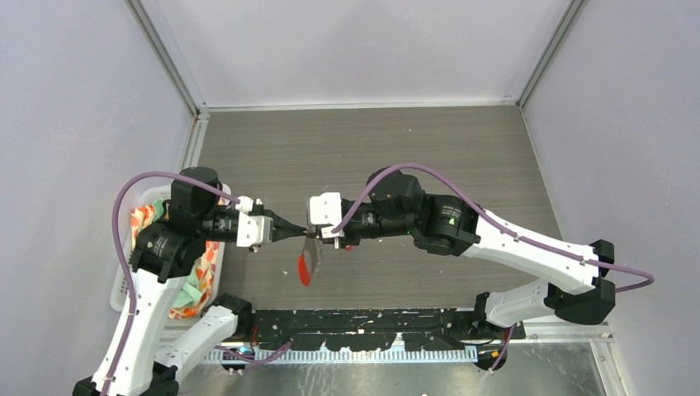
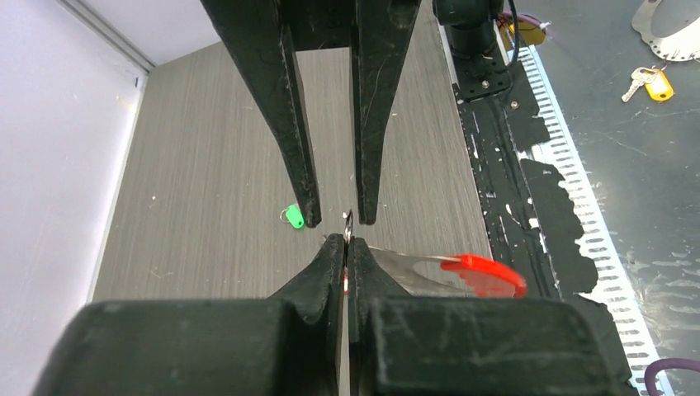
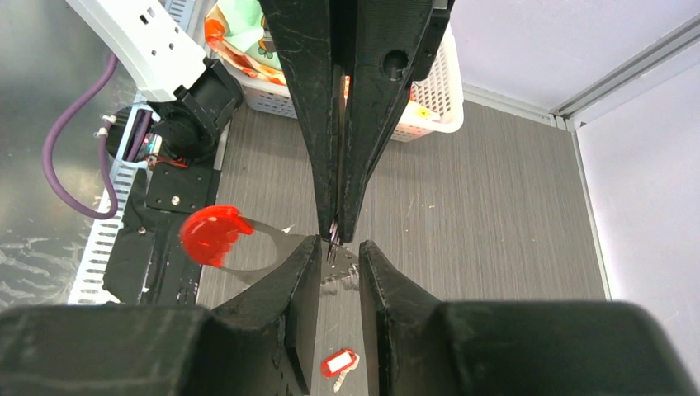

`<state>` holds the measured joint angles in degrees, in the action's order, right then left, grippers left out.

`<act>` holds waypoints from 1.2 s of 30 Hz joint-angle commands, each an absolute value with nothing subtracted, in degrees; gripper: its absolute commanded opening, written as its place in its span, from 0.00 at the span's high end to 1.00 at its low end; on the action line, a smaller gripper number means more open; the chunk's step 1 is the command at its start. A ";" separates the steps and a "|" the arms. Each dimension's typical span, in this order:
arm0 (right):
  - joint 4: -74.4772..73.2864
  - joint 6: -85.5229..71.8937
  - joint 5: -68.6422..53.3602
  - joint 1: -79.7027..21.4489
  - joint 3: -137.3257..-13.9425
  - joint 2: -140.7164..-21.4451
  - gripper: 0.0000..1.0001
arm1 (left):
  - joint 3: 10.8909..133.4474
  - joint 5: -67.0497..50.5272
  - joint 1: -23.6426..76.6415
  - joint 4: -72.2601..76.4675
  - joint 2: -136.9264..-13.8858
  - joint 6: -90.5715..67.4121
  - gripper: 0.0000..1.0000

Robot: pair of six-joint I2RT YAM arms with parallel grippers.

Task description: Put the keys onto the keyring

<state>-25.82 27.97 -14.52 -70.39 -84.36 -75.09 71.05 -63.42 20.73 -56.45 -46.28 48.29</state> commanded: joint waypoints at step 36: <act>20.37 3.62 -11.57 -70.53 -58.25 -61.08 0.99 | 70.67 -64.03 20.83 -50.55 -42.27 25.77 0.70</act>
